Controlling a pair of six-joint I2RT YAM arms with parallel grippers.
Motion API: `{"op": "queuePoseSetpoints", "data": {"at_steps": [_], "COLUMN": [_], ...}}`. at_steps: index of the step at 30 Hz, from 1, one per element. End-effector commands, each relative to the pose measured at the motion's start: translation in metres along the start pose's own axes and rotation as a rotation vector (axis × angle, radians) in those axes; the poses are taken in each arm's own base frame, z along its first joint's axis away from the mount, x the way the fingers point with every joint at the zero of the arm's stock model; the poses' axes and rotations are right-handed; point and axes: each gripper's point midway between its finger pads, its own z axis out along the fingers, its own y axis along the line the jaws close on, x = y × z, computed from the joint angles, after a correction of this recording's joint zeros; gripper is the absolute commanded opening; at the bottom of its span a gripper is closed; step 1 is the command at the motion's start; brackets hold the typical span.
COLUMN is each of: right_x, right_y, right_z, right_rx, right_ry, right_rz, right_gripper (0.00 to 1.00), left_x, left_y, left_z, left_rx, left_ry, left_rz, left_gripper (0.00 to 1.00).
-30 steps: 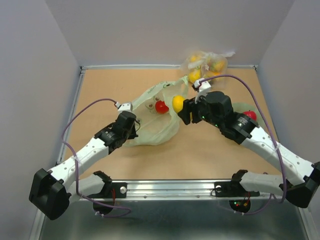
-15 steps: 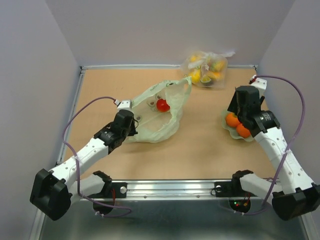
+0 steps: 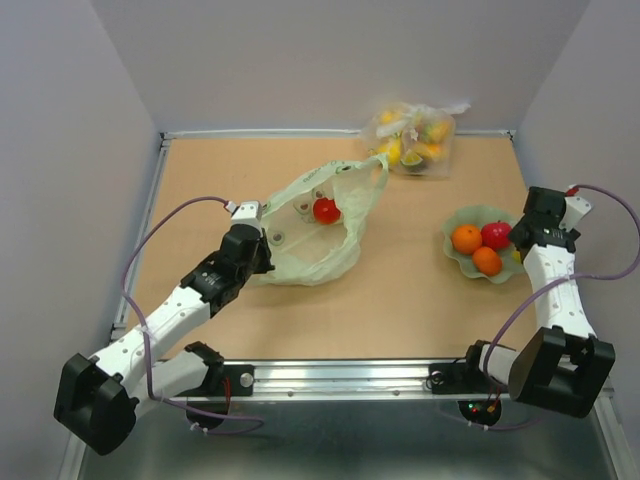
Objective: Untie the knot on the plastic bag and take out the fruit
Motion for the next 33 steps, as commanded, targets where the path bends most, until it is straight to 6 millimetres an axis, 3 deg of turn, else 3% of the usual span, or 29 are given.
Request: {"op": "queuePoseSetpoints", "data": {"at_steps": [1,6,12,13,14,17,22,28,33], "right_x": [-0.013,0.002,0.032,0.033,0.036,0.04,0.021,-0.005,-0.044], "right_y": [0.008,0.02,0.026,0.026,0.027,0.028,0.029,0.042,0.064], "right_z": [0.014,0.024,0.031,0.032,0.032,0.032,0.019,-0.005,-0.045], "right_rx": [-0.042,-0.094,-0.154,-0.158,-0.165,-0.176,-0.204,-0.31,-0.487], "right_ry": [-0.079,-0.052,-0.004,-0.009,-0.003,0.007,-0.05,-0.104,-0.165], "right_rz": [0.071,0.065,0.023,0.018,0.013,0.006,0.049,0.071,0.069], "right_gripper": [0.01,0.06,0.25,0.33,0.48,0.72,1.0,1.0,1.0], "left_x": [-0.015,-0.015,-0.014,-0.015,-0.015,-0.015,-0.015,-0.015,-0.013], "left_y": [-0.006,-0.01,-0.009,-0.01,-0.01,-0.009,-0.009,-0.009,-0.009], "left_z": [-0.006,-0.006,-0.007,-0.007,-0.007,-0.007,-0.007,-0.006,-0.005], "left_rx": [0.036,0.06,0.061,0.062,0.062,0.06,0.06,0.057,0.056], "left_ry": [-0.064,-0.06,-0.062,-0.064,-0.064,-0.064,-0.063,-0.065,-0.055], "left_rz": [-0.01,-0.009,-0.01,-0.01,-0.01,-0.01,-0.009,-0.01,-0.005], "left_gripper": [0.0,0.0,0.0,0.0,0.0,0.0,0.0,0.0,0.0]}}
